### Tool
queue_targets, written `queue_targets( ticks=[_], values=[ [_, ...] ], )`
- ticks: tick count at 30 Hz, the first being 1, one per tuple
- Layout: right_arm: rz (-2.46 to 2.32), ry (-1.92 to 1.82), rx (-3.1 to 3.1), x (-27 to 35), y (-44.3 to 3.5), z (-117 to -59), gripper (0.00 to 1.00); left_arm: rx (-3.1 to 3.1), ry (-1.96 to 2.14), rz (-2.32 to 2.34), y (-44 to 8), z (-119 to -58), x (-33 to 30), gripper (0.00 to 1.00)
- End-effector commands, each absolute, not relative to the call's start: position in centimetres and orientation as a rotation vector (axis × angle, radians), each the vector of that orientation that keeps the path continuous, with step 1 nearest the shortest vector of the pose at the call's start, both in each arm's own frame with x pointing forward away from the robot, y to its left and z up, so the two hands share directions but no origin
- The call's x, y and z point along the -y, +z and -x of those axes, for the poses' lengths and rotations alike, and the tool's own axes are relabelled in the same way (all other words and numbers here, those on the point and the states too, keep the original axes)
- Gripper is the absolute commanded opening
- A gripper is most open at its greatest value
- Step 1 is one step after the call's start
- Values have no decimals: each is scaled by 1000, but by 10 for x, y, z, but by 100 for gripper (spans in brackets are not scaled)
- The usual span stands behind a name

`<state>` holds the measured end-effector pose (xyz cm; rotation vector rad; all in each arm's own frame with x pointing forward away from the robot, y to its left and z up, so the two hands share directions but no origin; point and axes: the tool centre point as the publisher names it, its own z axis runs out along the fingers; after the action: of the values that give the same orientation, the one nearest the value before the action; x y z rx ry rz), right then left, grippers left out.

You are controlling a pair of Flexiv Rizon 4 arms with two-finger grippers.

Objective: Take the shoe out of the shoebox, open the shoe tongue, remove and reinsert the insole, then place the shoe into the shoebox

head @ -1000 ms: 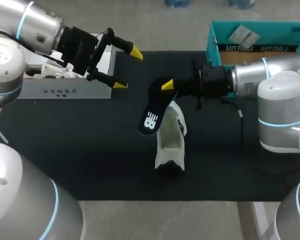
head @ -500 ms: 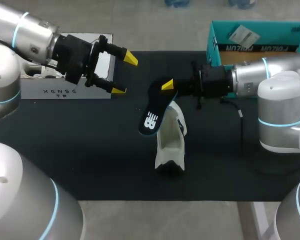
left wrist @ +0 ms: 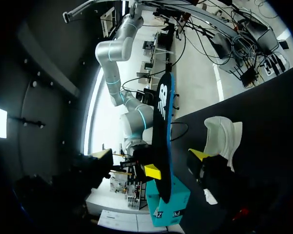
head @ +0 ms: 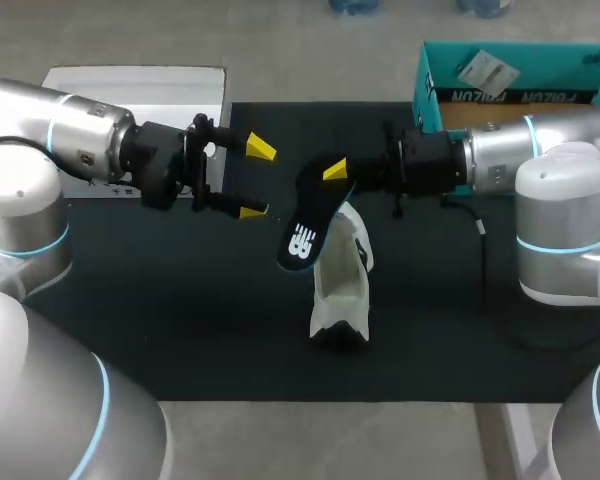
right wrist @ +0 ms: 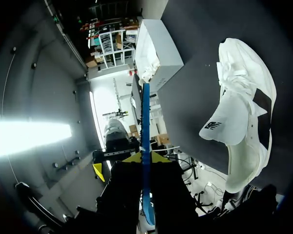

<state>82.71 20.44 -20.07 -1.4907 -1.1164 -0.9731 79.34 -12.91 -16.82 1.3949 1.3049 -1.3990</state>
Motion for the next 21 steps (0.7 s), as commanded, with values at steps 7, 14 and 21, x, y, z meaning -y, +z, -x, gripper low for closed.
queue_targets(
  ticks=[7,14,21],
  values=[
    [1493,-972,1118,-206,-201,-827,0,-1292,-1429,-1269,-180,-782,159,100],
    [1493,-972,1118,-206,-201,-827,0,-1305,-1425,-1250,-185,-787,168,100],
    [1493,-972,1118,-206,-201,-827,0,-1327,-1413,-1209,-185,-800,173,33]
  ],
)
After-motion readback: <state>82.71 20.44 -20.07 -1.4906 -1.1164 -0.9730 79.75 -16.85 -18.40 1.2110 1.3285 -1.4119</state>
